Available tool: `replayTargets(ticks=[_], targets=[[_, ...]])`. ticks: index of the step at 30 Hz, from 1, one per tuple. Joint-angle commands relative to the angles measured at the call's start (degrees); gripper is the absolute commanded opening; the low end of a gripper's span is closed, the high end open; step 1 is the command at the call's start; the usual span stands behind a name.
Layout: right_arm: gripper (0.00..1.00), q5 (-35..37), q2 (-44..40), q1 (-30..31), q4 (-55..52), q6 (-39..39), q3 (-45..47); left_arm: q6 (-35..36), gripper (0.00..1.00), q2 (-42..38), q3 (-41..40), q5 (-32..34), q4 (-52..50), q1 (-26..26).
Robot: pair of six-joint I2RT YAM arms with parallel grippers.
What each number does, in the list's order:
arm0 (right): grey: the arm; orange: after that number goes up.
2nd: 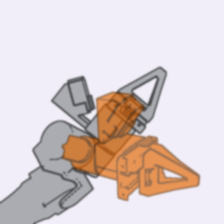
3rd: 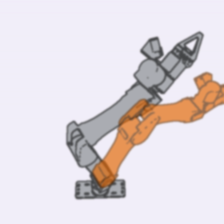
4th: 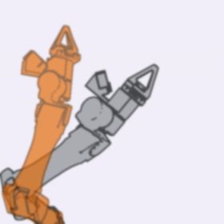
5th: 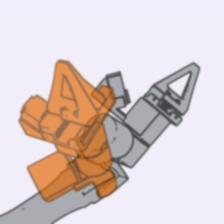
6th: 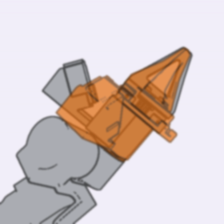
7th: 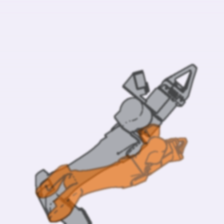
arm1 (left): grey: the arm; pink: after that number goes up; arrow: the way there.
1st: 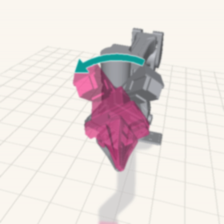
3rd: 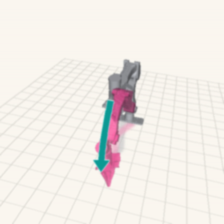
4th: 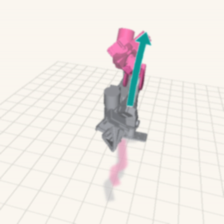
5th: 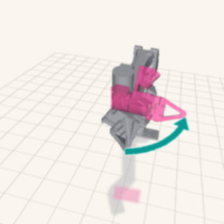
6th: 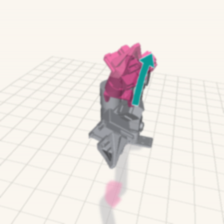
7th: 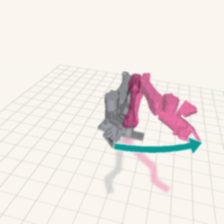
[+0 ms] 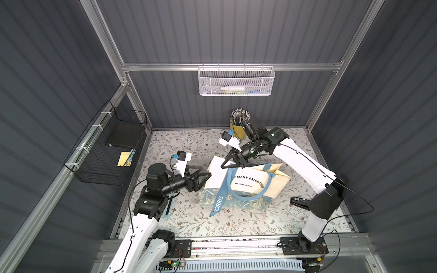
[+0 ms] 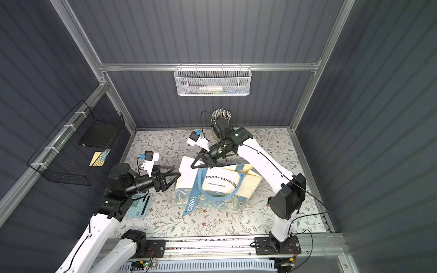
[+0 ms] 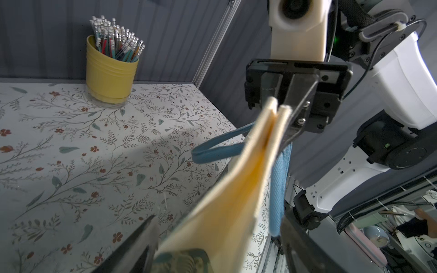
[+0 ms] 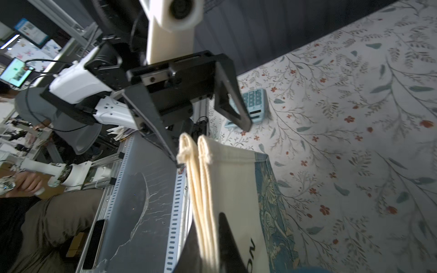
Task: Put away the canvas bag
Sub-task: Press the canvas bag at the center of the board.
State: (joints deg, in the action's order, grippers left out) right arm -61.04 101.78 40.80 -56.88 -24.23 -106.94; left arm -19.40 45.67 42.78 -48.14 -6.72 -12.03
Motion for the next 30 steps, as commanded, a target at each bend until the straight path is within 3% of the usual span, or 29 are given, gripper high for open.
replayTargets(ticks=[1, 8, 11, 16, 20, 24, 30], targets=[[0.00, -9.94, -0.13, 0.96, -4.09, -4.00, 1.94, 4.66, 0.80, 4.37, 5.30, -4.49, 2.33, -0.18], [0.00, -9.23, 0.50, 1.31, -3.35, -3.82, 1.72, 5.14, 0.71, 10.56, 9.42, -10.04, 3.61, -2.00], [0.00, -7.21, 0.87, 1.18, 0.30, -0.57, 1.03, 3.68, 0.58, 12.02, 9.17, -13.26, 4.34, -3.30], [0.00, -5.27, 1.19, -0.61, 9.31, 7.33, 0.86, 4.02, 0.38, 10.97, 8.13, -12.35, 3.77, -6.46], [0.00, -4.99, 1.92, -1.74, 11.80, 9.83, -1.33, 5.89, 0.28, 10.85, 7.29, -12.09, 0.87, -6.86], [0.00, -3.83, 1.76, -3.00, 11.18, 10.32, -3.19, 7.79, 0.00, 10.71, 6.51, -12.11, -1.57, -6.95], [0.00, -4.26, -1.82, -6.38, 18.97, 15.53, 0.49, 8.39, 0.03, 9.79, 4.69, -11.19, -3.42, -7.04]])
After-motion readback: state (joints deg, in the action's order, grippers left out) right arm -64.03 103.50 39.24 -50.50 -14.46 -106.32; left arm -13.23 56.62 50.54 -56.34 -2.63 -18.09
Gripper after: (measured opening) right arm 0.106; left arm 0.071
